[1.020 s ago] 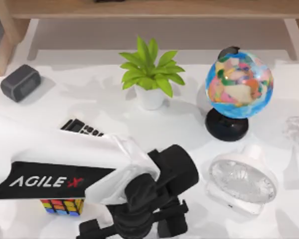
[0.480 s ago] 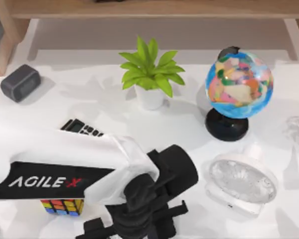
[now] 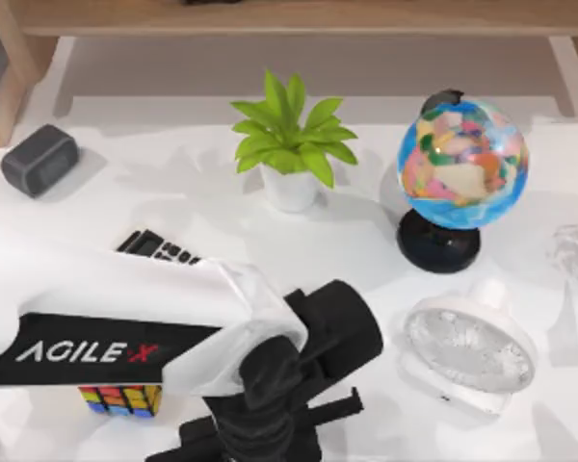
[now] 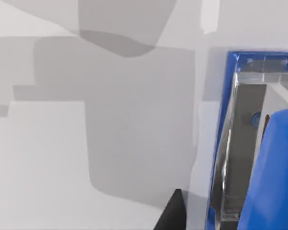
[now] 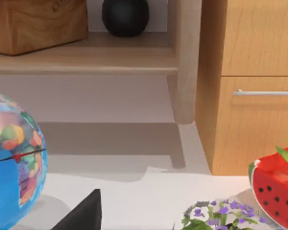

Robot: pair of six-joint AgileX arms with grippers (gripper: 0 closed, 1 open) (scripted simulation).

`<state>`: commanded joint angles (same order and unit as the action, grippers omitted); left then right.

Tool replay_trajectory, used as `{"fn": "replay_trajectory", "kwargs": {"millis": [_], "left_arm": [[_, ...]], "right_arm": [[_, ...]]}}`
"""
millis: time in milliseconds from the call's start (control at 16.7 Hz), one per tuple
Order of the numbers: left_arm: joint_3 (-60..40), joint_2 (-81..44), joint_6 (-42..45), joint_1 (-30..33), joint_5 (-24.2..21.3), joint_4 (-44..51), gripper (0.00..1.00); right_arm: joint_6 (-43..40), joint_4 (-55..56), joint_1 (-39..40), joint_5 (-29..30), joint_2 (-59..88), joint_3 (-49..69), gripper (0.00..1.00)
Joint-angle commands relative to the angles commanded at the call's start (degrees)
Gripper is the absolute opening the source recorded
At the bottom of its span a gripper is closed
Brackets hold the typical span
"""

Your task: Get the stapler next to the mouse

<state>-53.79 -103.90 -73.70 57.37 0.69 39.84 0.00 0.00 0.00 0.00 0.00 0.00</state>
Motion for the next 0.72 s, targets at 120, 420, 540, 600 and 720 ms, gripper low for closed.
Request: {"fn": "replay_trajectory", "kwargs": {"millis": [120,420,540,600,720], "left_arm": [[-0.2,1.2,0.7,-0.1,0.0,1.3,0.0],[-2.5,3.5,0.4,-0.2,0.0,5.8,0.0],[-3.5,4.6,0.5,-0.1,0.0,8.0,0.0],[-3.7,4.8,0.6,-0.1,0.0,8.4,0.0],[-3.7,4.8,0.6,-0.1,0.0,8.4,0.0]], "right_arm": [[0.0,0.0,0.0,0.0,0.0,0.0,1.0],[0.0,0.0,0.0,0.0,0.0,0.0,1.0],[0.0,0.0,0.0,0.0,0.0,0.0,1.0],[0.0,0.0,0.0,0.0,0.0,0.0,1.0],[0.0,0.0,0.0,0.0,0.0,0.0,1.0]]}}
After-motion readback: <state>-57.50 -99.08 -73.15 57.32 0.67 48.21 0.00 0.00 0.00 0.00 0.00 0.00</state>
